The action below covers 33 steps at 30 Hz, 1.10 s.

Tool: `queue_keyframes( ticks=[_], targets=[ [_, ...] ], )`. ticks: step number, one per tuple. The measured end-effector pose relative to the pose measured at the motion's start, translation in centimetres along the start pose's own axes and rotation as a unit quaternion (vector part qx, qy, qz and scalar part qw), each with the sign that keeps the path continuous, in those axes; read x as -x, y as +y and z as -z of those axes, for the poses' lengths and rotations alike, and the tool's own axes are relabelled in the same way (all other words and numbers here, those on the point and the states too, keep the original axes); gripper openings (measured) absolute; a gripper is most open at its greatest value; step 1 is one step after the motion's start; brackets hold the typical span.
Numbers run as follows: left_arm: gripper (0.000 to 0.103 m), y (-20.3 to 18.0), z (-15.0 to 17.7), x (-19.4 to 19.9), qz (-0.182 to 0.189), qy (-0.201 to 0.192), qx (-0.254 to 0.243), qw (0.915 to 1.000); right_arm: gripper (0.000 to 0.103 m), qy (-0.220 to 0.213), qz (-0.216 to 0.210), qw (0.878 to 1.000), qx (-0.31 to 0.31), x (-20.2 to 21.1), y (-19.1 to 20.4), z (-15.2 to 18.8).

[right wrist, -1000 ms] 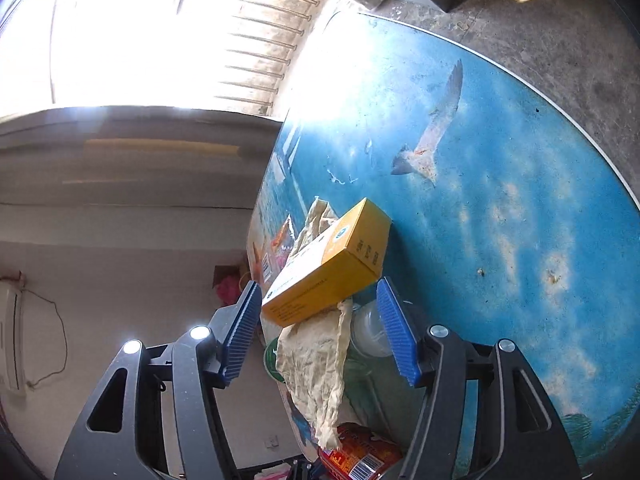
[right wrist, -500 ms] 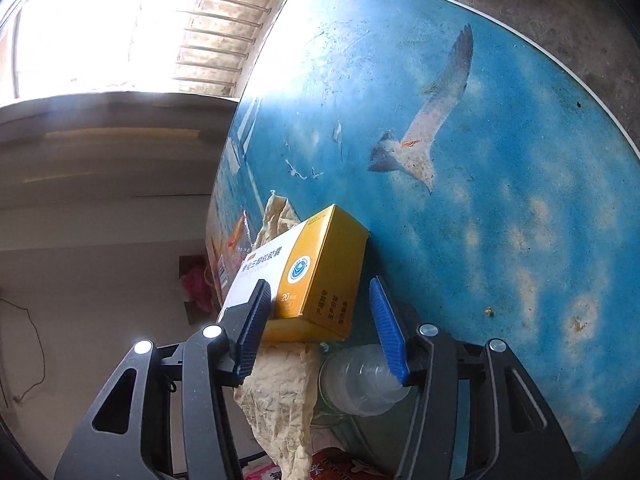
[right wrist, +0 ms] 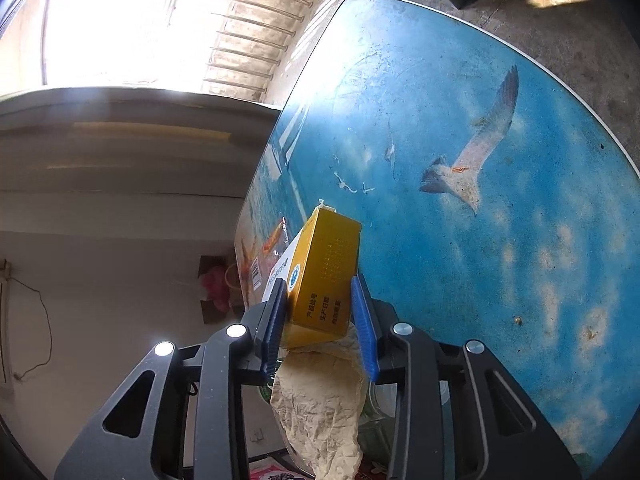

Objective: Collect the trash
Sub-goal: 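Close the right tool on the yellow-and-white medicine box and lift it, then hold the soda can in the left tool while the right tool holds the box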

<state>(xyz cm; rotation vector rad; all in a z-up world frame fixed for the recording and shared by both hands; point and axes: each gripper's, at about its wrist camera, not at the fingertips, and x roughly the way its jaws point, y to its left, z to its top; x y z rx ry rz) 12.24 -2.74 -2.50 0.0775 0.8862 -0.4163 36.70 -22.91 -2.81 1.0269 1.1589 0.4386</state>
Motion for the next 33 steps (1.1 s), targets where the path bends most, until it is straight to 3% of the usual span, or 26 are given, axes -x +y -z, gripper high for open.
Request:
queue_keyframes(
  ticks=[6, 12, 18, 22, 26, 33],
  targets=[
    [0.087, 0.0, 0.0, 0.0, 0.0, 0.0, 0.001, 1.0, 0.032, -0.019, -0.053, 0.998, 0.016, 3.6, 1.3, 0.7],
    [0.087, 0.2, 0.0, 0.0, 0.003, 0.001, 0.004, 1.0, 0.031, -0.046, -0.106, 0.993, 0.028, 10.1, 0.4, 3.0],
    [0.087, 0.7, -0.2, 0.1, 0.01, 0.002, 0.009, 0.9999, 0.032, -0.053, -0.096, 0.992, 0.062, 16.7, -3.6, 7.1],
    [0.087, 1.2, -0.4, 0.2, 0.015, 0.005, 0.018, 0.9997, 0.032, -0.033, -0.048, 0.997, 0.055, 18.9, -7.9, 9.4],
    [0.087, 1.3, -0.5, 0.2, 0.015, 0.005, 0.02, 0.9997, 0.032, 0.007, 0.023, 0.998, 0.054, 18.0, -11.3, 10.3],
    [0.087, 0.9, -0.5, 0.1, 0.005, 0.005, 0.024, 0.9997, 0.033, -0.004, 0.191, 0.973, 0.131, 15.1, -11.0, 9.3]
  ],
)
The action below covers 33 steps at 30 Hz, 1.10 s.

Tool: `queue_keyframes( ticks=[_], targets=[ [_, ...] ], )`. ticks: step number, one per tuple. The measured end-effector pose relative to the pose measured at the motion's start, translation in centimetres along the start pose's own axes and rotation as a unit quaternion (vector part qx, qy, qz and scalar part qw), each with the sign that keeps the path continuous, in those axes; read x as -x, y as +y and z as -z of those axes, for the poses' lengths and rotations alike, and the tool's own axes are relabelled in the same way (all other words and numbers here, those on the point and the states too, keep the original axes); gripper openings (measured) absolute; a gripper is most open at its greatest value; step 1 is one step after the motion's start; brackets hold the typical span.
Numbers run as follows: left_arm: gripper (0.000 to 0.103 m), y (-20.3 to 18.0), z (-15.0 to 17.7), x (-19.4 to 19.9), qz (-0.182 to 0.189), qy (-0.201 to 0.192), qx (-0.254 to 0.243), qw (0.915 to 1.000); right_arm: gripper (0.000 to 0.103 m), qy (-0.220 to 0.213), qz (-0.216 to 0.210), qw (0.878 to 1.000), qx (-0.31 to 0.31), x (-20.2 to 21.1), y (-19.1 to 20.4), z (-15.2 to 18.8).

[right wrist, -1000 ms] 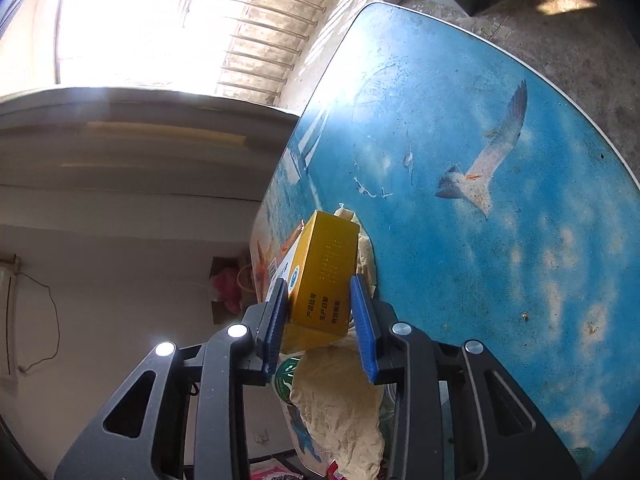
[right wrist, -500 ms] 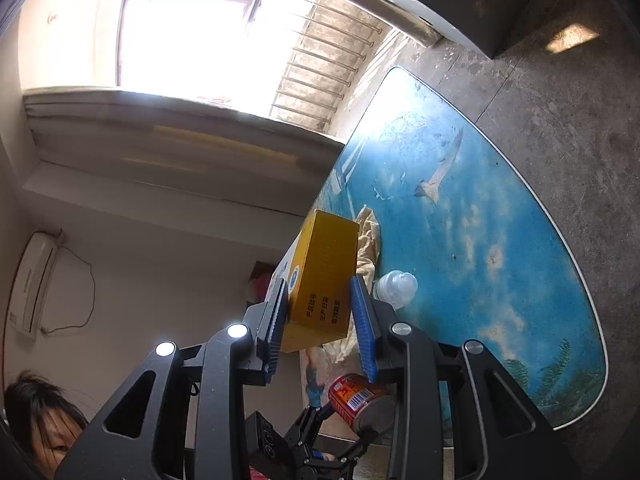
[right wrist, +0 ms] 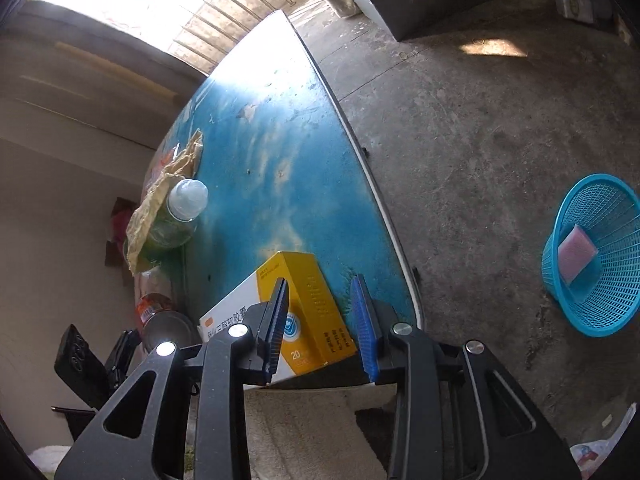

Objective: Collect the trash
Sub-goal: 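Hold the soda can in the left tool while the right tool holds the box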

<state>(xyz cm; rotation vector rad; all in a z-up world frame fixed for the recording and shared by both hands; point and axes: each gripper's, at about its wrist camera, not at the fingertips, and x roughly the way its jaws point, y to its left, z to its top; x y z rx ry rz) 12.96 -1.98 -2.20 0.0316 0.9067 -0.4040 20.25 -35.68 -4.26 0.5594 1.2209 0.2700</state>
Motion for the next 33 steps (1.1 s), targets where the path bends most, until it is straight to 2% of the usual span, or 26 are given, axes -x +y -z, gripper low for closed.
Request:
queue_keyframes(
  ticks=[2, 4, 7, 10, 13, 15, 18, 20, 24, 30, 33],
  targets=[
    [0.087, -0.1, 0.0, -0.1, -0.002, 0.0, 0.001, 1.0, 0.039, -0.021, 0.035, 0.999, 0.014, -0.1, 0.9, -0.4],
    [0.087, -0.2, -0.1, -0.1, -0.003, 0.0, 0.001, 1.0, 0.042, -0.051, 0.051, 0.997, 0.022, 0.6, 2.0, -0.4],
    [0.087, -0.2, 0.0, -0.1, -0.003, 0.001, 0.001, 1.0, 0.046, -0.086, 0.039, 0.995, 0.022, 2.4, 3.4, 0.7],
    [0.087, -0.2, 0.0, -0.1, -0.003, 0.001, 0.001, 1.0, 0.054, -0.106, 0.018, 0.994, 0.012, 4.2, 4.2, 2.8],
    [0.087, -0.2, 0.0, -0.1, -0.001, 0.001, 0.001, 1.0, 0.058, -0.095, -0.017, 0.995, -0.015, 4.8, 4.2, 5.1],
    [0.087, -0.2, -0.1, -0.2, 0.001, 0.001, 0.001, 1.0, 0.058, -0.069, -0.03, 0.996, -0.041, 3.9, 3.9, 6.5],
    [0.087, -0.3, 0.0, -0.2, 0.003, 0.001, 0.0, 1.0, 0.058, -0.033, -0.025, 0.997, -0.072, 1.6, 3.3, 7.5],
    [0.087, -0.2, 0.0, -0.2, 0.004, 0.001, -0.001, 1.0, 0.058, -0.025, -0.011, 0.996, -0.085, 0.3, 3.1, 7.4],
    [0.087, -0.2, 0.0, -0.2, 0.004, -0.001, 0.004, 1.0, 0.058, -0.042, 0.0, 0.996, -0.076, -0.8, 3.8, 6.0],
    [0.087, -0.1, 0.2, -0.1, 0.003, -0.003, 0.006, 1.0, 0.07, -0.074, 0.04, 0.996, -0.032, -1.9, 6.7, 3.6],
    [0.087, -0.1, 0.2, -0.1, 0.004, -0.003, 0.008, 1.0, 0.076, -0.075, 0.058, 0.995, 0.011, -2.5, 9.0, 3.2]
  ],
)
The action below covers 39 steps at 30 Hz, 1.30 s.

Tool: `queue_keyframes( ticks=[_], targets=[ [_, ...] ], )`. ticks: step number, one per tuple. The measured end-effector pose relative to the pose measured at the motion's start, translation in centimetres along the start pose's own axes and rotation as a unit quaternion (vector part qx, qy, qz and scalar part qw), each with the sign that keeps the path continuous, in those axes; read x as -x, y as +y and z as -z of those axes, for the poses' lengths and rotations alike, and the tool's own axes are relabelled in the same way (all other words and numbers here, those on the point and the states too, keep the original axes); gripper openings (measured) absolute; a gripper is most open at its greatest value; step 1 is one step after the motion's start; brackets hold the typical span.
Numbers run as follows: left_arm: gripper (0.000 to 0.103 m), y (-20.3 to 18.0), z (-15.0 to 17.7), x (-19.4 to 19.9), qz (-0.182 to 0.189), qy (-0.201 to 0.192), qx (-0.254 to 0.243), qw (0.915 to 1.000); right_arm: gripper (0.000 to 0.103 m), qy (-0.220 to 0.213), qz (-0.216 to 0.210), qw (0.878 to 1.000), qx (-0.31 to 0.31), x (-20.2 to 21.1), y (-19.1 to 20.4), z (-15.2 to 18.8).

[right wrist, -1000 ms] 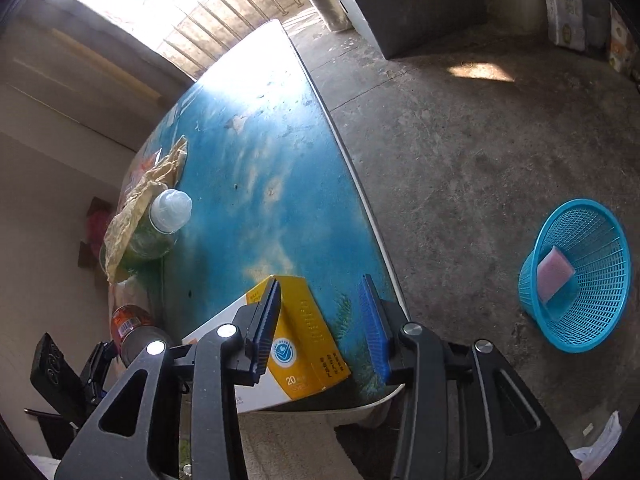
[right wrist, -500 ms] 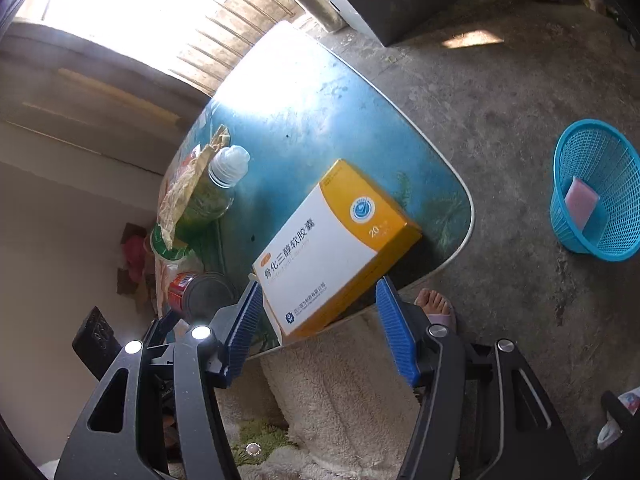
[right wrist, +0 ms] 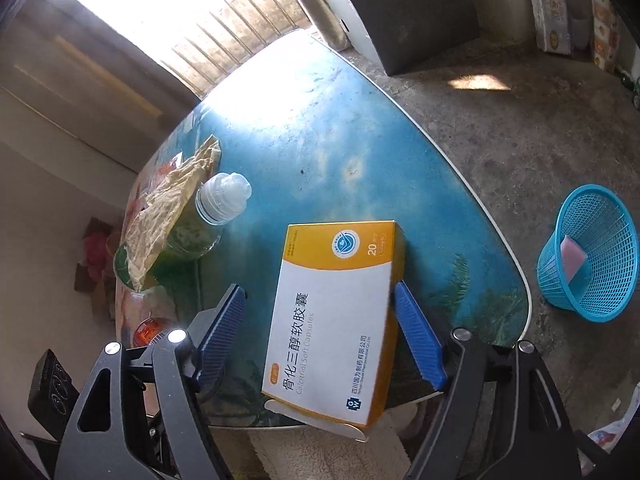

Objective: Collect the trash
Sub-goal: 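Hold the soda can in the left tool while the right tool holds the box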

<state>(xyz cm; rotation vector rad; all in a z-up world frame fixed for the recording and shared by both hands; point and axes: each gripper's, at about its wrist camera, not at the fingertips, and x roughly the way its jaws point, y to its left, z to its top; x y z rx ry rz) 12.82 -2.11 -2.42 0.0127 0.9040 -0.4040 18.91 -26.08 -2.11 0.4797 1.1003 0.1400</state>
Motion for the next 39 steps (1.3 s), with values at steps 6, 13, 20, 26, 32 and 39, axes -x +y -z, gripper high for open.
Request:
queue_keyframes(
  ticks=[6, 13, 20, 26, 32, 39],
  targets=[
    [0.087, -0.3, 0.2, 0.0, 0.002, 0.0, 0.001, 1.0, 0.078, 0.011, 0.071, 0.992, 0.103, -1.1, 3.7, 1.6],
    [0.087, 0.0, 0.1, 0.0, 0.004, -0.001, 0.001, 1.0, 0.078, 0.027, 0.109, 0.979, 0.17, -1.8, 5.3, 3.9],
    [0.087, -0.1, 0.0, 0.0, -0.002, -0.001, 0.002, 1.0, 0.078, 0.029, 0.116, 0.975, 0.188, -1.8, 5.4, 5.2],
    [0.087, -0.5, -0.3, -0.3, -0.008, 0.002, -0.002, 1.0, 0.076, 0.021, 0.134, 0.972, 0.194, -1.0, 4.4, 5.2],
    [0.087, -0.7, -0.5, -0.4, -0.014, 0.003, -0.005, 0.9999, 0.076, 0.01, 0.105, 0.977, 0.183, -0.1, 3.3, 4.7],
    [0.087, -0.8, -0.6, -0.6, -0.016, 0.005, -0.002, 0.9999, 0.076, 0.001, 0.114, 0.971, 0.209, -0.9, 3.8, 5.1]
  ],
)
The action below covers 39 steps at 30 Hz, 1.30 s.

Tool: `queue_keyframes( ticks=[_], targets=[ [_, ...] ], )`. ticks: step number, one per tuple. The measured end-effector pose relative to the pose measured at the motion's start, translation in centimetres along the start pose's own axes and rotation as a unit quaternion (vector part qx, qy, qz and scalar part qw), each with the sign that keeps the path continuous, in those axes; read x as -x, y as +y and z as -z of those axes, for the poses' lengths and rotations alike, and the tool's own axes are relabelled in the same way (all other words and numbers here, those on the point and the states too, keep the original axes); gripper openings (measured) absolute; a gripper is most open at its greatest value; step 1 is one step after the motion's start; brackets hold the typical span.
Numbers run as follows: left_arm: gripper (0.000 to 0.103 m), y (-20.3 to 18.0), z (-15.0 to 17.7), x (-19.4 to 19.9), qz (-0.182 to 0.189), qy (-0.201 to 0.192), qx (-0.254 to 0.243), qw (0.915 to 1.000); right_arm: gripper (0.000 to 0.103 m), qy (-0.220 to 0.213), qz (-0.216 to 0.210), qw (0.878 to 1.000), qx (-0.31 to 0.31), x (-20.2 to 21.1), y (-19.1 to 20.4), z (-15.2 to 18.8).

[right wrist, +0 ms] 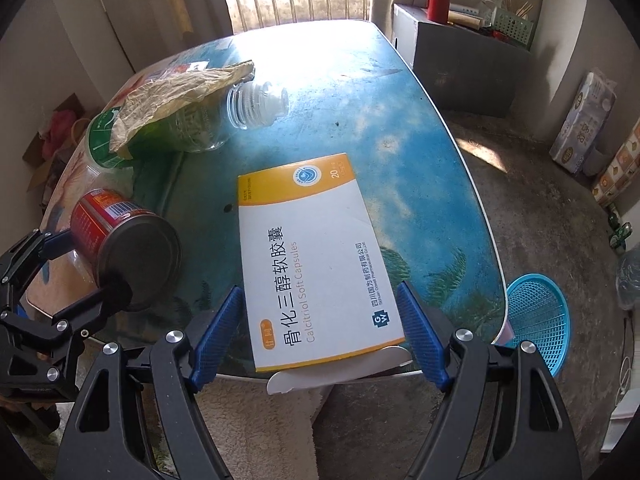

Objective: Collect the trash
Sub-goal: 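Hold the soda can in the left tool while the right tool holds the box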

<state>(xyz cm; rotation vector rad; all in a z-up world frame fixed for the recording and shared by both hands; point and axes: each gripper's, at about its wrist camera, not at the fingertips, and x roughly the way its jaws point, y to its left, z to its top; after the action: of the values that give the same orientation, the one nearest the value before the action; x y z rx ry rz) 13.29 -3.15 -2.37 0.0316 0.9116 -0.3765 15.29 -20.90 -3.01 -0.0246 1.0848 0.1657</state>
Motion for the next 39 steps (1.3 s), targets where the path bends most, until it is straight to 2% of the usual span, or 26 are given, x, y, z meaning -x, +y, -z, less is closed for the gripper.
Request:
queue_keyframes(
  ticks=[1, 16, 39],
  targets=[
    [0.087, 0.0, 0.0, 0.0, 0.0, 0.0, -0.001, 1.0, 0.073, -0.001, 0.001, 1.0, 0.0, -0.2, 0.1, 0.0],
    [0.087, -0.7, -0.2, -0.4, -0.002, 0.001, -0.01, 0.9999, 0.073, -0.002, 0.014, 0.998, -0.065, 0.9, -2.2, 2.0],
    [0.087, -0.8, -0.2, -0.3, 0.0, 0.001, -0.004, 1.0, 0.072, -0.012, 0.006, 0.996, -0.085, 0.7, -2.8, 2.8]
  ],
)
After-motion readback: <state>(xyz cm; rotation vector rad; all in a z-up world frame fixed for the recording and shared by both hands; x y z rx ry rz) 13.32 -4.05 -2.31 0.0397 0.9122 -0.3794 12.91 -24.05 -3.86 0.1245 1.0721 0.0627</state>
